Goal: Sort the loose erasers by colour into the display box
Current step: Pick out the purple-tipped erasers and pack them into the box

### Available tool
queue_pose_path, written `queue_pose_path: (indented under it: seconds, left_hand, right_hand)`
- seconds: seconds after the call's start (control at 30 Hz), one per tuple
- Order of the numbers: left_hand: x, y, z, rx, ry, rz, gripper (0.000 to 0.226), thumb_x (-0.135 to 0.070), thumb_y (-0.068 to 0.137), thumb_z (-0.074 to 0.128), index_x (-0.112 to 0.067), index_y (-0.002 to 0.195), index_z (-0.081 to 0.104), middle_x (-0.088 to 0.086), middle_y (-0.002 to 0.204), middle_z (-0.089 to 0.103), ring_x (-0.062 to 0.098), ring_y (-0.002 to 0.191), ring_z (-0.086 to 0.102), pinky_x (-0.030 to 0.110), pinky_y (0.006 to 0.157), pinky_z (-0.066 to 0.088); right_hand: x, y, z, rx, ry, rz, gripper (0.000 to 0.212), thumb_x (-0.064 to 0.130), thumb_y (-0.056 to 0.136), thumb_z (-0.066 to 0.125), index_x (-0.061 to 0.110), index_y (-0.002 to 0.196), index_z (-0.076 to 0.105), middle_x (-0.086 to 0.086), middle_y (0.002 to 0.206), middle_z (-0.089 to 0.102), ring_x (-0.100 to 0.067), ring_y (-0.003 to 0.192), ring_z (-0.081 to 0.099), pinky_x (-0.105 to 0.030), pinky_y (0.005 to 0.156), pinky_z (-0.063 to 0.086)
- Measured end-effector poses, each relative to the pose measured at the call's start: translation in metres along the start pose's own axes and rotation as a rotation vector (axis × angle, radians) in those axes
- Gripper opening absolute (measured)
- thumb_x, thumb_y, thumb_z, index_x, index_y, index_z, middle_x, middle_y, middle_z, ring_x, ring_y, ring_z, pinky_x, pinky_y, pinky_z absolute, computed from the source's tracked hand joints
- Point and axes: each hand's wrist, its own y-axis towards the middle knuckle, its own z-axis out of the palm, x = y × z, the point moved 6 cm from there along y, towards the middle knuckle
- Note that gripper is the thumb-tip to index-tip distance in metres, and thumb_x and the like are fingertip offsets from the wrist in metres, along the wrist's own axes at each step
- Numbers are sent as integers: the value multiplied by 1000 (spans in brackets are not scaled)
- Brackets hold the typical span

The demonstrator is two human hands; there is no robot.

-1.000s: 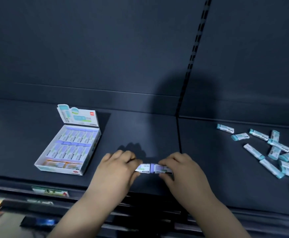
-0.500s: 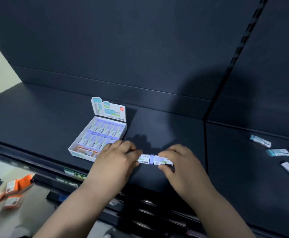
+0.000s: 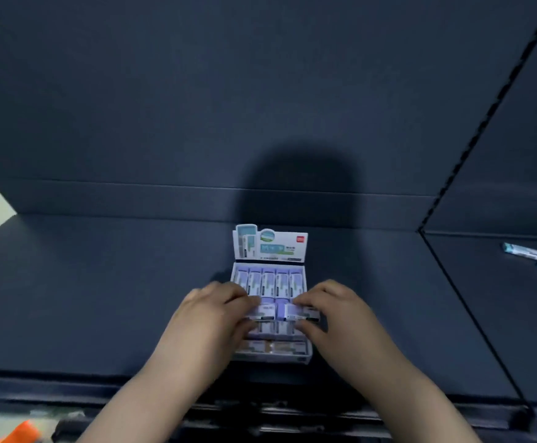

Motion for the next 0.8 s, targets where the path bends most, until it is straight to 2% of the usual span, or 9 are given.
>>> queue_pose_path:
  seconds: [0.17, 0.27, 0.4, 0.5, 0.57, 0.67, 0.7, 0.73, 0.8]
  left_hand:
    - [15, -3, 3, 120, -37, 145, 23, -45, 57, 68, -36, 77, 72, -21, 74, 64, 6, 67, 61, 21, 62, 38]
    - [17, -5, 9, 185, -38, 193, 32, -46, 49, 86, -36, 76, 72, -20, 71, 64, 6, 66, 62, 23, 61, 42]
    - [17, -4, 15, 249, -66, 209, 33, -48, 46, 88, -38, 72, 71, -22, 68, 63, 3, 64, 60, 21, 61, 40]
    - [16, -6, 21, 284, -56, 202, 33, -46, 42, 89, -38, 68, 70, -21, 63, 62, 3, 61, 59, 22, 55, 43]
    - [13, -6, 19, 306, -79, 183, 29, -43, 48, 88, -37, 71, 71, -19, 66, 63, 5, 65, 61, 24, 56, 46]
    - [15, -7, 19, 347, -33, 118, 21, -31, 80, 67, -34, 101, 69, -15, 98, 65, 12, 97, 58, 32, 82, 40]
    - [15, -7, 18, 344, -10, 113, 23, -27, 84, 62, -33, 105, 68, -14, 102, 64, 14, 101, 56, 32, 84, 37]
    - [14, -8, 21, 373, 3, 109, 21, -26, 79, 66, -33, 99, 70, -13, 97, 66, 14, 96, 59, 30, 80, 38]
    - [12, -8, 25, 441, 28, 104, 25, -29, 49, 83, -34, 70, 71, -16, 69, 65, 8, 68, 61, 24, 63, 42]
  right_hand:
    - [15, 0, 15, 61, -118, 128, 30, 34, 86, 60, 33, 116, 59, 18, 115, 52, -7, 112, 47, -23, 90, 40]
    - [21, -2, 19, 90, -228, 144, 32, 35, 84, 62, 35, 116, 59, 18, 116, 55, -9, 113, 47, -25, 90, 36]
    - [22, 0, 22, 143, -273, 158, 31, 30, 86, 60, 35, 117, 58, 17, 119, 56, -10, 113, 44, -23, 91, 31]
    - [20, 5, 24, 192, -258, 181, 33, 21, 84, 61, 33, 115, 59, 11, 117, 58, -13, 111, 48, -22, 90, 37]
    - [17, 7, 24, 222, -238, 202, 35, 15, 83, 59, 33, 113, 60, 7, 115, 57, -17, 108, 52, -23, 89, 42]
    - [15, 9, 25, 261, -232, 200, 36, 11, 84, 55, 32, 112, 59, 8, 117, 57, -17, 107, 55, -24, 87, 45]
    - [14, 10, 27, 289, -241, 205, 34, 11, 84, 54, 31, 111, 60, 7, 117, 57, -18, 107, 55, -25, 87, 45]
    - [14, 11, 29, 318, -258, 208, 31, 12, 85, 54, 30, 109, 60, 6, 117, 57, -19, 106, 56, -27, 87, 46]
    - [14, 14, 33, 360, -301, 193, 23, 16, 85, 55, 26, 105, 61, 2, 114, 58, -21, 103, 57, -30, 86, 48]
